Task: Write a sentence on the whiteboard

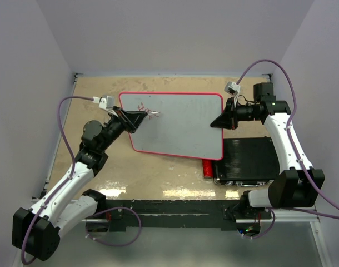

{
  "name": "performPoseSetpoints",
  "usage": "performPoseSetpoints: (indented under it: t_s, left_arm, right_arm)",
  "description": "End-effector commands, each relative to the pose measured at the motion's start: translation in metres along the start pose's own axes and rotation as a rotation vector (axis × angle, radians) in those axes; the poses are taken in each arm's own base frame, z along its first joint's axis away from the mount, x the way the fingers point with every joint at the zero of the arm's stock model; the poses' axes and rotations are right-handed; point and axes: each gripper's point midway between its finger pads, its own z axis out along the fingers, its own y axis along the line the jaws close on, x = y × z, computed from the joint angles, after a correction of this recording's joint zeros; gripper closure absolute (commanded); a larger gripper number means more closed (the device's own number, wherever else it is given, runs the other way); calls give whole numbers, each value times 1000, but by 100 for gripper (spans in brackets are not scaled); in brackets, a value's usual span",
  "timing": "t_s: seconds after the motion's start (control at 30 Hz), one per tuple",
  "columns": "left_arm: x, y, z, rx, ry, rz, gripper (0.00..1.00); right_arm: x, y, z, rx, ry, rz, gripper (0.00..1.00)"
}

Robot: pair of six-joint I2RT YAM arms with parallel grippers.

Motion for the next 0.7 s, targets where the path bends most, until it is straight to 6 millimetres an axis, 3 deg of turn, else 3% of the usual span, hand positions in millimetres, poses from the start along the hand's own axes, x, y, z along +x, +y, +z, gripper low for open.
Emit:
performPoseSetpoints:
  t_s: [0.0,0.67]
  left_arm:
    - [-11,-9,-1,29,-53,10,100]
    - [-9,-11,-4,21,-83,-16,100]
  right_arm:
    - [-12,8,-3,-7,-34,-77,100]
    - [-13,9,-3,-11,-37,-79,100]
